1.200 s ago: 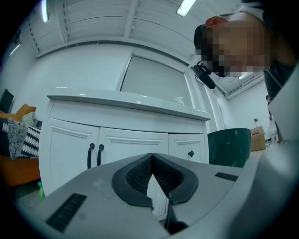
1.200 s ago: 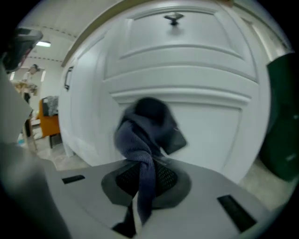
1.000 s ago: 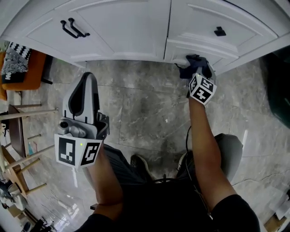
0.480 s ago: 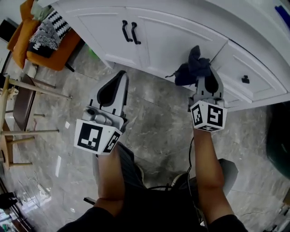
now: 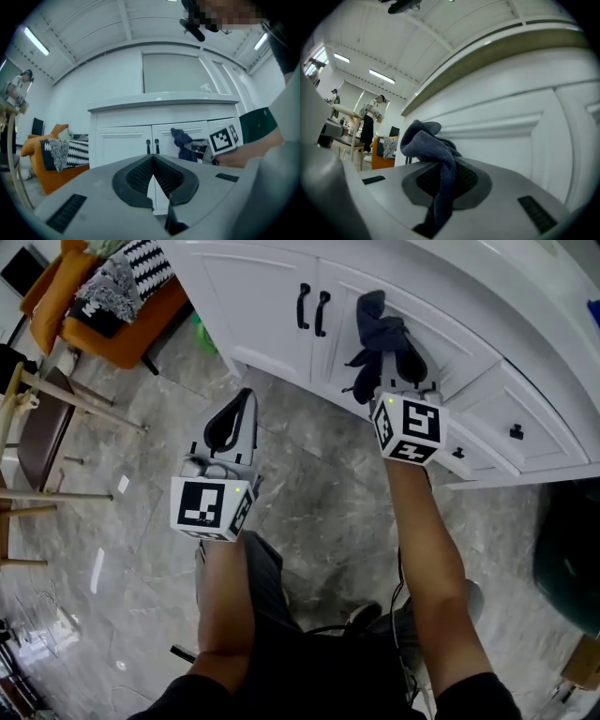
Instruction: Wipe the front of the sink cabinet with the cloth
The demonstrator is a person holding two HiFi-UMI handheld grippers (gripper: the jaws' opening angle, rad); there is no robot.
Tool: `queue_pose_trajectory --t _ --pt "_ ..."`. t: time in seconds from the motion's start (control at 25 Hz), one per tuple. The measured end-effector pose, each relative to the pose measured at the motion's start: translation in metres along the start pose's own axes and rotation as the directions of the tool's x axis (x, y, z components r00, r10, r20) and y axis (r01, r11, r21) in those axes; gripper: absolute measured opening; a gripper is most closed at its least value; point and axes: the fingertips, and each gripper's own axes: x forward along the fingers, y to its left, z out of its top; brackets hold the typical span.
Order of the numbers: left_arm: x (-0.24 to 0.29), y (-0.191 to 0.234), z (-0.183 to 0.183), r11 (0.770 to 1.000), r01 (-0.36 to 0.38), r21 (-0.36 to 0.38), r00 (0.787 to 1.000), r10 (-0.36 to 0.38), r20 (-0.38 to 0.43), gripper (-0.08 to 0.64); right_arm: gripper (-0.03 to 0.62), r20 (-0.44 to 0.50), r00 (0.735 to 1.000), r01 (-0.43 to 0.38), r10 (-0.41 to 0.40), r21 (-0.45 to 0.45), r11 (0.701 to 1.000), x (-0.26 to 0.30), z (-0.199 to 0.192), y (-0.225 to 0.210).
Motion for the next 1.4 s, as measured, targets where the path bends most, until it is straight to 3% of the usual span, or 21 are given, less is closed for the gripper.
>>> queue_pose_trajectory --t 0.12,0.24,0.32,0.4,0.52,0.64,0.72,0.92,1.08,1.28,1.4 --pt "0.003 -0.002 -0.015 0.998 0.007 -0.067 1.0 -0.007 -0.001 0.003 0.028 -0.158 0.987 -0.043 0.036 -0.043 0.998 0.006 -0.081 0.021" --pt "0.003 -0.005 -0.009 0.999 0.028 -0.037 1.0 -0.027 0.013 0.003 0.028 -0.322 0.946 -0.061 0.042 -0.051 0.997 -0.004 -0.149 0.027" --pt "0.003 -0.005 -0.01 0.999 0.031 -0.031 0.999 -0.031 0.008 0.003 0.028 -0.36 0.933 -0.049 0.024 -0.062 0.997 -0.015 -0.165 0.019" --pt "0.003 -0.004 -0.012 0.999 0.032 -0.044 0.999 -0.032 0.001 0.003 0.028 -0.311 0.95 -0.029 0.008 -0.065 0.997 -0.02 -0.145 0.006" --pt "0.004 -0.003 -0.009 0.998 0.034 -0.047 0.999 -0.034 0.009 0.003 0.028 -0.106 0.993 0.036 -0.048 -0.109 0.993 -0.024 -0.057 -0.015" --pt "0.006 -0.006 -0.008 0.998 0.04 -0.055 0.999 -0.04 0.016 0.003 0.028 0.078 0.991 0.119 -0.112 -0.096 0.988 -0.032 0.022 -0.04" --pt "0.006 -0.007 -0.008 0.997 0.044 -0.069 0.999 -0.043 0.02 0.003 0.028 0.093 0.991 0.107 -0.099 -0.083 0.991 -0.027 0.029 -0.037" --pt "0.007 -0.014 -0.003 0.996 0.061 -0.063 0.998 -0.059 0.026 0.003 0.028 -0.081 0.997 -0.013 0.002 -0.134 0.991 -0.001 -0.058 0.01" --pt "0.001 -0.015 -0.001 0.997 0.061 -0.05 0.998 -0.06 0.018 0.003 0.028 -0.299 0.951 -0.111 0.082 -0.08 0.991 0.011 -0.156 0.046" --pt "-0.005 -0.008 -0.004 0.997 0.048 -0.054 0.999 -0.048 0.006 0.003 0.028 -0.453 0.89 -0.05 0.054 0.023 0.999 -0.017 -0.234 0.027" --pt "-0.006 -0.003 -0.005 0.998 0.031 -0.063 1.0 -0.031 0.005 0.003 0.028 -0.467 0.884 0.031 -0.018 0.021 0.999 -0.04 -0.24 -0.003"
